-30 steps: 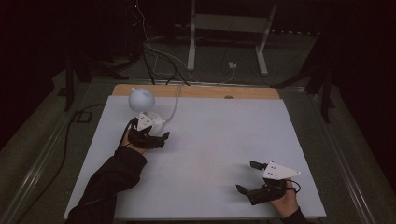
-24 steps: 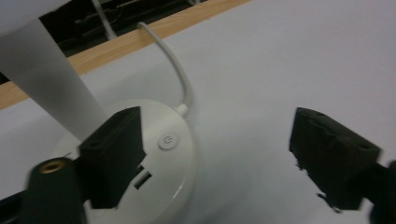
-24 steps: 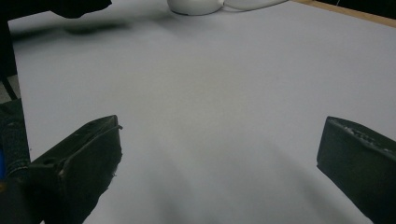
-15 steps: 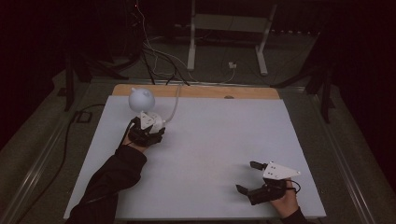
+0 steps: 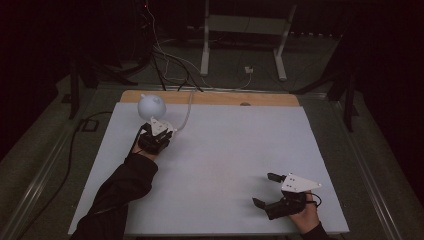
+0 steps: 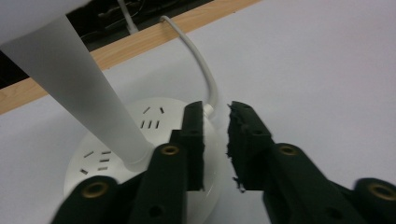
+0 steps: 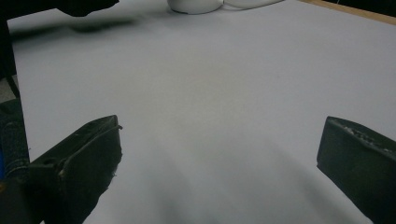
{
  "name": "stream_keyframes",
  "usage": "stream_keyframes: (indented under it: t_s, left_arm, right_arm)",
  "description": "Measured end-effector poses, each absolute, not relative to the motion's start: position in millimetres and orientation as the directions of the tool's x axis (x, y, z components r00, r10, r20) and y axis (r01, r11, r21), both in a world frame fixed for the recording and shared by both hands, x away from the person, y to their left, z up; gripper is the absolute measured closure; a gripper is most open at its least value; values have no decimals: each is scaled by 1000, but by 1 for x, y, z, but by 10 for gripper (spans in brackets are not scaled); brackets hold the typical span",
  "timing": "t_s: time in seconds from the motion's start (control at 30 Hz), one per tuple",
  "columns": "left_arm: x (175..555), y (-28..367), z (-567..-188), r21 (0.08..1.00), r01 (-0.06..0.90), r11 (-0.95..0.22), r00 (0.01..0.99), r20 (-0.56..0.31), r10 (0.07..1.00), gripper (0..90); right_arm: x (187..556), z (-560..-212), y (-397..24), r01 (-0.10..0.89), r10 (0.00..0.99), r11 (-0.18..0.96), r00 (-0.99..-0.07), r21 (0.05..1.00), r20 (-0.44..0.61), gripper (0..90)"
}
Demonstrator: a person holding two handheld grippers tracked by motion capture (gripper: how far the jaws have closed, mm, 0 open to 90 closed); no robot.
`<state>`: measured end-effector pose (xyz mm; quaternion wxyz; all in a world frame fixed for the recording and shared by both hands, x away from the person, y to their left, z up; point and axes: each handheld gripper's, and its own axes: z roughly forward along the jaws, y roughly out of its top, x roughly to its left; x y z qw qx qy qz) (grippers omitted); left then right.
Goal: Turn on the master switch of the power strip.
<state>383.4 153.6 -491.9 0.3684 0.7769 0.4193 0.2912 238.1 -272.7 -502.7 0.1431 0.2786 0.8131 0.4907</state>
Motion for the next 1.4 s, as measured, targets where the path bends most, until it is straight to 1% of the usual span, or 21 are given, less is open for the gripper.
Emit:
stream_keyframes:
  t_s: [0.03,0.17,0.27,0.3,0.53,0.6,0.83,1.0,1.1,1.4]
  left_arm:
    - [384,154,-492,820,434,-374,484,138,864,779]
    - [386,156,-491,822,429,-375,486,140,863,864]
    - [389,158,-492,831,420,-365,496,126,859,875]
    - [390,158,-492,829,423,-366,501,123,857,900]
    - [395,158,-497,814,431,-389,488,152,859,900]
    - [396,157,-498,811,424,-403,479,177,860,900]
    - [401,154,-505,794,424,-435,486,206,849,900]
    - [401,150,-509,775,385,-500,484,292,825,900]
    - [402,148,-512,760,381,-526,477,326,816,900]
    - [405,149,-516,742,403,-535,473,331,816,900]
  right_arm:
    - [238,-503,-273,313,594,363,-803,878,41,0]
    - [238,-503,-272,314,593,364,-804,877,42,0]
    - [238,-503,-272,312,592,366,-805,877,40,0]
    - [238,-503,-272,313,591,365,-805,877,41,0]
    - [238,-503,-272,315,591,365,-805,876,43,0]
    - [238,-503,-272,315,591,366,-805,876,42,0]
    - [238,-503,-272,315,590,365,-806,876,43,0]
    - [238,-503,-272,314,590,367,-807,876,42,0]
    - [238,-503,-272,316,591,366,-806,875,44,0]
    - [238,-503,-272,315,589,367,-807,876,43,0]
